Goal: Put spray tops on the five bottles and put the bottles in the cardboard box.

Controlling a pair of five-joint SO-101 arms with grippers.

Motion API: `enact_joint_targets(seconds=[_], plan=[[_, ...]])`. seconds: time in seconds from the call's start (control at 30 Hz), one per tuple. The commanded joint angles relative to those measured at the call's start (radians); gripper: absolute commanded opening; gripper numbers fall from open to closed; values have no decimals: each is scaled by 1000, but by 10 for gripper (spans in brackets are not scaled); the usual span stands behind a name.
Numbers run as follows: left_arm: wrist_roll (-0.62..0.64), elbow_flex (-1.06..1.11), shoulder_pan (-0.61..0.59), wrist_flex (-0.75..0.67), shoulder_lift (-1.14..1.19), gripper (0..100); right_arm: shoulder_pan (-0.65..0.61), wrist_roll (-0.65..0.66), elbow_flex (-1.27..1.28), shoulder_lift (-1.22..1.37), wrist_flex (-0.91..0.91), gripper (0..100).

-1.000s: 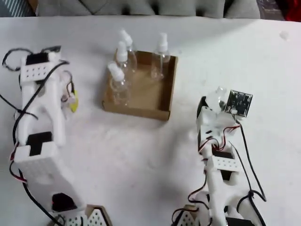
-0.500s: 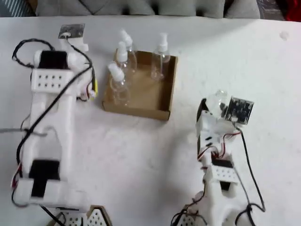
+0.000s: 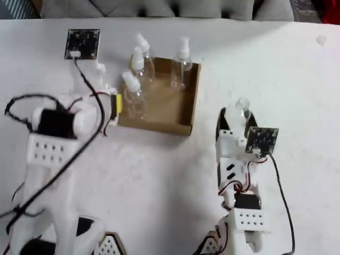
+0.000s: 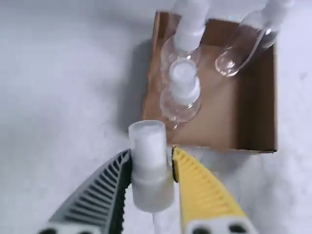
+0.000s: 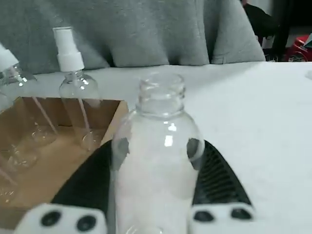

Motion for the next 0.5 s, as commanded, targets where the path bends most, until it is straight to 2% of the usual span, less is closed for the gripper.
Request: enact_joint_targets(seconds=[0.0, 0.17, 0.47], plan=[[48, 29, 67, -137, -174, 20, -73, 8, 12, -64, 62, 17], [189, 92, 74, -275, -285, 20, -191, 8, 15, -102, 125, 17], [203, 210, 68, -437, -403, 20, -282, 8, 15, -309, 263, 17]])
